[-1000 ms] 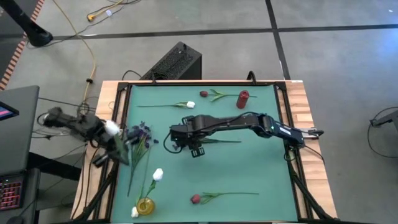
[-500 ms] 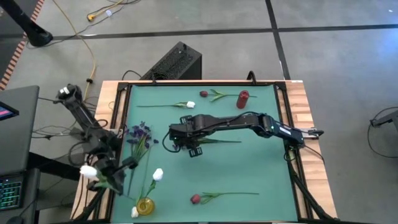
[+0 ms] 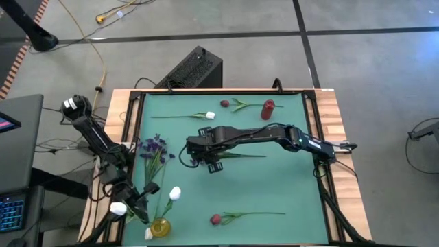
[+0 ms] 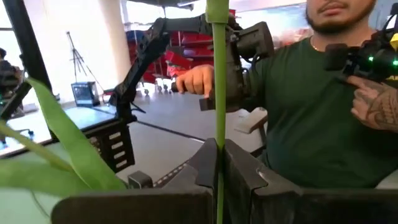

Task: Sort flowers into vase by color
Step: Put the white tulip into the yellow vase

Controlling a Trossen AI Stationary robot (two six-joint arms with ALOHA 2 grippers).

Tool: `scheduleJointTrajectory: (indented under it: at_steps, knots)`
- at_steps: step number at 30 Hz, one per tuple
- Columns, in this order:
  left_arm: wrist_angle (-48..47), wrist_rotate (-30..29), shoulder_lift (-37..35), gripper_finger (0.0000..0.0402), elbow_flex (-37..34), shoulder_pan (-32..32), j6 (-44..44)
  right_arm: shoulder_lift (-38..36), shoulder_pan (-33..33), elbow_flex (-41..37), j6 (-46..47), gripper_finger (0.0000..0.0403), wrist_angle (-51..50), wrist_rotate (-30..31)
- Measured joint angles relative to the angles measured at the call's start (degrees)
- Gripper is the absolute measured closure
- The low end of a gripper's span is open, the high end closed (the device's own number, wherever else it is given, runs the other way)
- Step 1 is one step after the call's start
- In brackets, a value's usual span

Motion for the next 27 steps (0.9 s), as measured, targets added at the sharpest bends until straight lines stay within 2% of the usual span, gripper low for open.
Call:
scheduleJointTrajectory:
  at_steps: [18,27]
  knots:
    - [-4.64,0.17,-0.02,0.0401,0.04,0.0,-5.4,0.0,0.0,0.0,0.0,0.0198,0.02,-0.57]
    - [-5.14,-0.82,4.89,0.0401,0.04,0.02,-5.21,0.0,0.0,0.0,0.0,0.0198,0.02,-0.63]
